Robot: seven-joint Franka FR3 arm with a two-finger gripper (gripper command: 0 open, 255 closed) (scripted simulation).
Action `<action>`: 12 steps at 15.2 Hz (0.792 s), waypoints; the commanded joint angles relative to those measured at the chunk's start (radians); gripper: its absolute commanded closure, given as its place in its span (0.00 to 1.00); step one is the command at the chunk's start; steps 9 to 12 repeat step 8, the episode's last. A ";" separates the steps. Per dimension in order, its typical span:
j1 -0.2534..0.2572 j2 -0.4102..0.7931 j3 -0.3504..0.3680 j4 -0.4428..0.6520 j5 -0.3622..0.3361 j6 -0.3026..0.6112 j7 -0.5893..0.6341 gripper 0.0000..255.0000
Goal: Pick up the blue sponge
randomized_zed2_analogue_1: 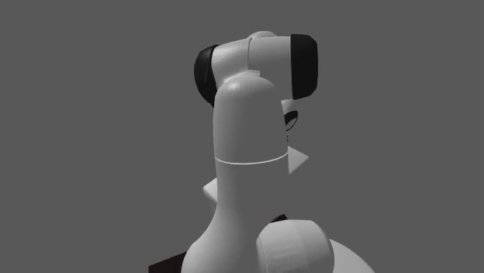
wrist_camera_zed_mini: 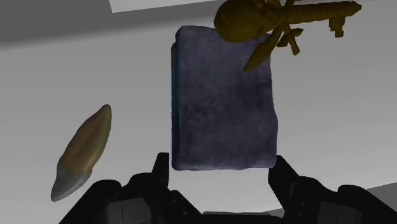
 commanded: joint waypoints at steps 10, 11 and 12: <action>0.027 -0.078 -0.038 -0.002 -0.076 -0.059 0.062 1.00; 0.027 -0.078 -0.038 -0.002 -0.076 -0.059 0.062 1.00; 0.027 -0.078 -0.038 -0.002 -0.076 -0.059 0.062 1.00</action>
